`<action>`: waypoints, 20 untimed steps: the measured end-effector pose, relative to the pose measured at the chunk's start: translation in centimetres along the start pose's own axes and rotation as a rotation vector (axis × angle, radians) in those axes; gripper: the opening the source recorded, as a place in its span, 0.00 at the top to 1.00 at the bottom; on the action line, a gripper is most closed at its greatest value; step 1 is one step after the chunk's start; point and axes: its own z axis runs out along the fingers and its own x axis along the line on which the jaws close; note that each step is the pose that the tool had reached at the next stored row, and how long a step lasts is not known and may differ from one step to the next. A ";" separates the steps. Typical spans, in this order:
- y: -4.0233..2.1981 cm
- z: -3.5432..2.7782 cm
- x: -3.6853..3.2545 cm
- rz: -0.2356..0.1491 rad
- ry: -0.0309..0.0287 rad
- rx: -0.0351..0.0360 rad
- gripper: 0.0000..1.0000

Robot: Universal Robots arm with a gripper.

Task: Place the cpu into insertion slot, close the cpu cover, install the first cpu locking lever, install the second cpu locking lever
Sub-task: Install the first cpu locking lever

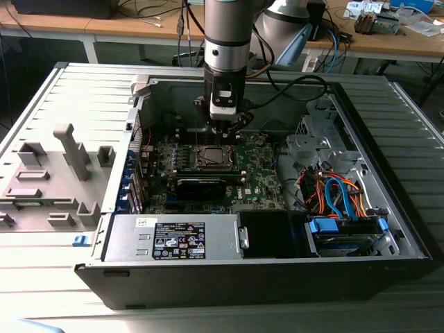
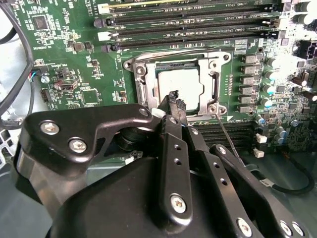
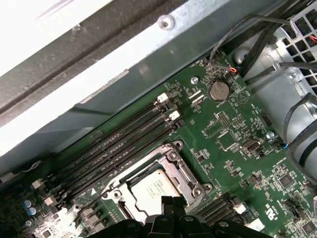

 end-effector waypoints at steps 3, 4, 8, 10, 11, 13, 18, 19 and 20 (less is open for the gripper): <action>0.00 0.00 0.00 -0.007 -0.0003 -0.0003 0.89; 0.00 0.00 0.00 -0.009 -0.0004 -0.0005 0.89; 0.00 0.00 0.00 -0.020 -0.0009 -0.0010 0.89; 0.00 0.00 0.00 -0.025 -0.0011 -0.0012 0.89; 0.00 0.00 0.00 -0.028 -0.0012 -0.0013 0.89; 0.00 0.00 0.00 -0.034 -0.0014 -0.0016 0.89; 0.00 0.00 0.00 -0.049 -0.0021 -0.0023 0.89; 0.00 0.00 0.00 -0.051 -0.0022 -0.0025 0.89; 0.00 0.00 0.00 -0.054 -0.0023 -0.0025 0.89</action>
